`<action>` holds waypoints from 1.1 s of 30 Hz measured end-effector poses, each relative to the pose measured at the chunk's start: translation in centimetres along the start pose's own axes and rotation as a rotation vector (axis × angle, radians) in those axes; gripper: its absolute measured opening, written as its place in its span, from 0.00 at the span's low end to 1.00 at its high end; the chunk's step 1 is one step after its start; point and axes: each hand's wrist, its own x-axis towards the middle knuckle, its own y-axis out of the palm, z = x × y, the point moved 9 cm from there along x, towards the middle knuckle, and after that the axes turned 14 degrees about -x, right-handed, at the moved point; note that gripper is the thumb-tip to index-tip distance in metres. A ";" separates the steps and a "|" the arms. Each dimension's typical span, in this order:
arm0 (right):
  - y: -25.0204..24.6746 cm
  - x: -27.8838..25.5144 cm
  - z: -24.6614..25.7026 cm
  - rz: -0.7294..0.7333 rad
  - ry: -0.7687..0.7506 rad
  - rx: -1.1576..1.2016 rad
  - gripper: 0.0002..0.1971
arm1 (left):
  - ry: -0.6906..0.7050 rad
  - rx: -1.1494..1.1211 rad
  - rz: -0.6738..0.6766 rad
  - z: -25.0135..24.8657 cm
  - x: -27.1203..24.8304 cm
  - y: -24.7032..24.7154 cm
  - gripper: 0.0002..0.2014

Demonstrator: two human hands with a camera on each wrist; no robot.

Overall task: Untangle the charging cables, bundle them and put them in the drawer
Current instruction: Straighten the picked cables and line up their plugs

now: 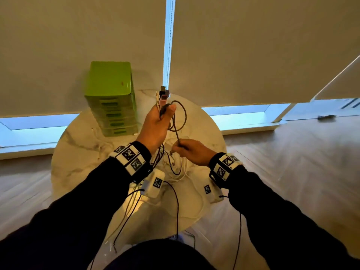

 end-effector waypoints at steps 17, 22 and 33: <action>-5.6 -7.1 -0.7 -0.236 0.064 0.003 0.13 | -0.099 0.014 0.169 3.8 -1.9 7.4 0.08; -8.1 -13.6 -6.9 -0.520 0.359 0.062 0.15 | -0.193 -0.187 0.192 4.8 -1.8 11.5 0.12; 1.6 -24.7 -16.4 -0.324 0.705 -0.026 0.36 | -0.463 -0.306 0.499 9.1 -7.6 20.9 0.14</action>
